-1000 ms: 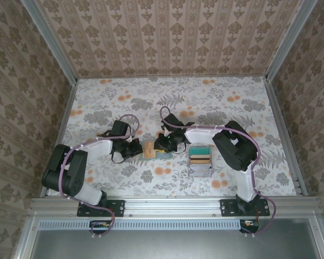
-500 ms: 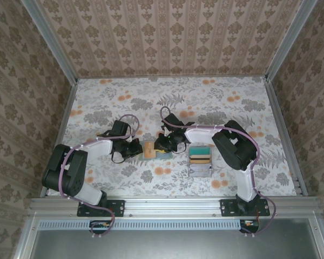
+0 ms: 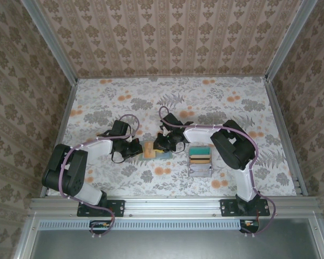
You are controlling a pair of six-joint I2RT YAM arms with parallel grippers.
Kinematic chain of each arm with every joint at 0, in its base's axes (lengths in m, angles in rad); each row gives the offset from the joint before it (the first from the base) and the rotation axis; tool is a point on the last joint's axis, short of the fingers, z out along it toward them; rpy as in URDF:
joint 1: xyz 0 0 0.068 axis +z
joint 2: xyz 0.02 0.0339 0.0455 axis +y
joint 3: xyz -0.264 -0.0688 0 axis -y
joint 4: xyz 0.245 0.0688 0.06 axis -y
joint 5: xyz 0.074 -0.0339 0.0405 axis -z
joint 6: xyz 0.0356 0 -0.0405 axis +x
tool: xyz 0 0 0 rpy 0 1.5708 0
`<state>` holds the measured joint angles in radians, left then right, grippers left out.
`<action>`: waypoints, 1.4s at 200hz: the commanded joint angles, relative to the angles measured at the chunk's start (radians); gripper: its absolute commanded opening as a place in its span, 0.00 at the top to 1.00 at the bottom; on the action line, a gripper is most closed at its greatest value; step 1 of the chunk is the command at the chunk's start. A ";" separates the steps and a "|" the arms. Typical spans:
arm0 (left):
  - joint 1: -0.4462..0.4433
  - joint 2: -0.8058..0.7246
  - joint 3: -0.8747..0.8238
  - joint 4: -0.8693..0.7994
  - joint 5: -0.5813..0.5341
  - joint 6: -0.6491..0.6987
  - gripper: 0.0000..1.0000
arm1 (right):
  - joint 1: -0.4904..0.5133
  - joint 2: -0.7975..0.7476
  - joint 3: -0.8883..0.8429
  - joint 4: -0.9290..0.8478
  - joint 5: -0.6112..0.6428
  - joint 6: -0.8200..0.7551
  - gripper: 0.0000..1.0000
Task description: Take the credit cards out of the card holder
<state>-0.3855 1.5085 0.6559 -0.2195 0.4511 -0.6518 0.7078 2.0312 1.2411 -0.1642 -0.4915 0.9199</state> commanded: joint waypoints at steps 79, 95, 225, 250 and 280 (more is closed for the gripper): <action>-0.001 0.037 -0.009 -0.063 -0.069 0.006 1.00 | -0.034 -0.055 -0.055 -0.079 0.061 -0.025 1.00; -0.001 0.036 -0.010 -0.066 -0.071 0.007 1.00 | -0.043 -0.069 -0.064 -0.086 0.070 -0.030 1.00; -0.001 0.032 -0.015 -0.060 -0.058 0.003 1.00 | -0.027 -0.027 -0.051 -0.038 0.042 -0.019 0.71; -0.003 0.034 -0.016 -0.057 -0.054 0.002 1.00 | -0.023 -0.014 -0.046 -0.037 0.037 -0.021 0.71; -0.004 0.036 -0.013 -0.055 -0.052 0.001 1.00 | -0.010 0.000 -0.025 -0.028 0.021 -0.022 0.73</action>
<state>-0.3855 1.5101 0.6575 -0.2234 0.4496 -0.6518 0.6773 1.9827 1.1969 -0.1818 -0.4641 0.8936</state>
